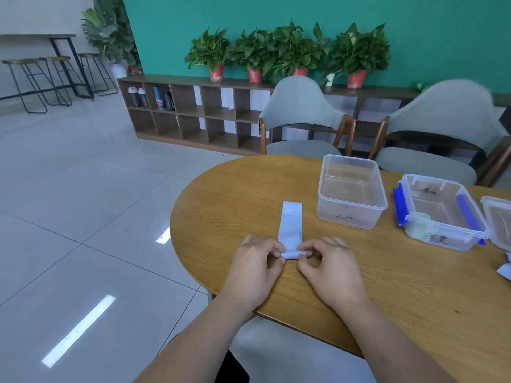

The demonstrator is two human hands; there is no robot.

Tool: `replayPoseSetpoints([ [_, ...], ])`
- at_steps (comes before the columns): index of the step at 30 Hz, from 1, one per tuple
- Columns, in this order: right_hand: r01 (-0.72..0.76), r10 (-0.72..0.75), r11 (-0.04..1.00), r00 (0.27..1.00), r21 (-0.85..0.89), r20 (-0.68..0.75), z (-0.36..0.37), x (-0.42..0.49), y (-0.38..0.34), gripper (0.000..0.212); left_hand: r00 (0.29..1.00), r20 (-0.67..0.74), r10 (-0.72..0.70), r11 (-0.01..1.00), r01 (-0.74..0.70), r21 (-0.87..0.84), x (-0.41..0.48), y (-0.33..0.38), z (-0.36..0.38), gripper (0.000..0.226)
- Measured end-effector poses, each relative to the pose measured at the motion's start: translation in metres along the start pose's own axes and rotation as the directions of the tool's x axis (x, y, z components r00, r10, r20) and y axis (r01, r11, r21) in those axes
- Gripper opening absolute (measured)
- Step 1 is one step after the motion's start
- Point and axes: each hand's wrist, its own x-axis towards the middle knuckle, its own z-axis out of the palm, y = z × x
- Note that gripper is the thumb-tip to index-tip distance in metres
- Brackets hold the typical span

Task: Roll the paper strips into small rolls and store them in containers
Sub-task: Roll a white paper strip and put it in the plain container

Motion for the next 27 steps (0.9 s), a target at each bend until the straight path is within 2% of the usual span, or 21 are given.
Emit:
replayPoseSetpoints([
  [7,-0.010,0.010,1.000,1.000,-0.007,-0.015,-0.0017,-0.0015,-0.0038,0.014,1.000,0.018,-0.014,0.999,0.014,0.041,0.0012,0.0075,-0.0026,0.018],
  [10,0.001,-0.001,1.000,1.000,-0.011,-0.026,-0.0017,-0.0010,-0.0054,0.011,0.999,0.030,-0.025,0.999,0.024,0.024,0.0034,0.0076,-0.0025,0.017],
  [13,0.017,-0.018,1.000,0.999,-0.015,-0.049,-0.0004,-0.0006,-0.0044,0.018,0.998,0.009,-0.057,0.998,0.057,-0.003,0.0033,0.0070,0.0009,0.017],
  [16,0.017,-0.018,1.000,0.999,-0.025,-0.039,0.0017,0.0003,-0.0017,0.013,0.997,-0.008,-0.071,0.997,0.070,-0.010,0.0033,0.0044,0.0049,0.019],
  [21,-0.009,0.010,0.999,0.999,0.032,-0.036,0.0014,0.0021,0.0008,0.016,0.999,0.001,-0.053,0.999,0.053,0.010,0.0053,0.0012,0.0057,0.022],
  [25,0.018,-0.017,1.000,0.998,0.018,-0.058,0.0018,0.0026,-0.0010,0.009,0.998,0.008,-0.067,0.997,0.067,-0.031,0.0067,0.0005,0.0055,0.021],
  [27,0.000,0.000,1.000,0.998,0.008,-0.062,0.0024,0.0025,-0.0008,0.012,0.998,-0.002,-0.065,0.997,0.065,-0.036,0.0071,-0.0002,0.0058,0.019],
])
